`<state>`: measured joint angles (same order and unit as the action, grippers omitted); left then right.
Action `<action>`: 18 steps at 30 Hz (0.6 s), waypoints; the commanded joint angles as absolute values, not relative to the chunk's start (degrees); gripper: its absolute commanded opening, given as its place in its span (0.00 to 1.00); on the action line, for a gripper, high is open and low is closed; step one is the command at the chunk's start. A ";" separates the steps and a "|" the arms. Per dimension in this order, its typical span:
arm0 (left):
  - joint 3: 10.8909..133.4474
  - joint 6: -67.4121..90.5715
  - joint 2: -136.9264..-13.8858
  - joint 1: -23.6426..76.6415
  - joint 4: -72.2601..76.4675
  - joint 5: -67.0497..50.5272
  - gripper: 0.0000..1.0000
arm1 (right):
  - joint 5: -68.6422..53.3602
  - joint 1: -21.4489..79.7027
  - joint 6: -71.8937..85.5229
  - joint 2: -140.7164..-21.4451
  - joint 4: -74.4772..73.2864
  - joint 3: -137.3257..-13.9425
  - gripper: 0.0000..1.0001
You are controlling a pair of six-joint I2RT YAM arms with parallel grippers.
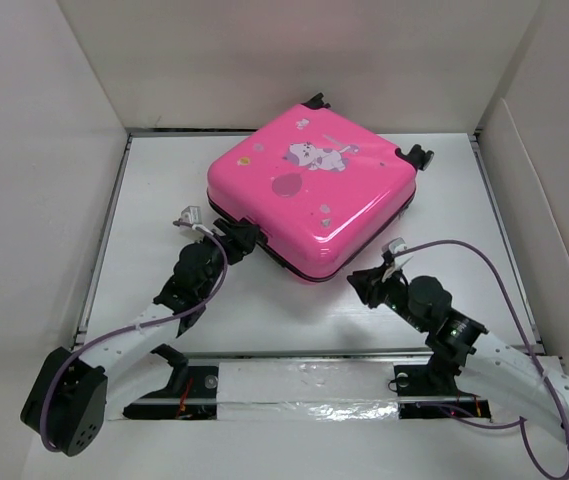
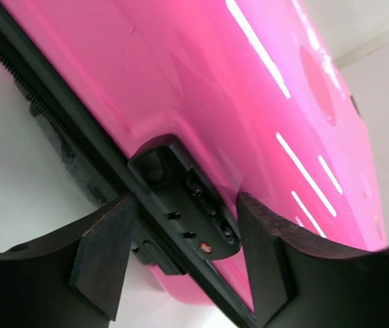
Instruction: Pack the luggage
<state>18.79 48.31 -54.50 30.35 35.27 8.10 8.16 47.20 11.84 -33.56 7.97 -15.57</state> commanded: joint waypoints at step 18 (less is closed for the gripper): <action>25.77 46.93 -51.79 30.15 37.66 16.16 0.54 | 12.47 47.99 12.13 -42.70 25.73 -9.77 0.42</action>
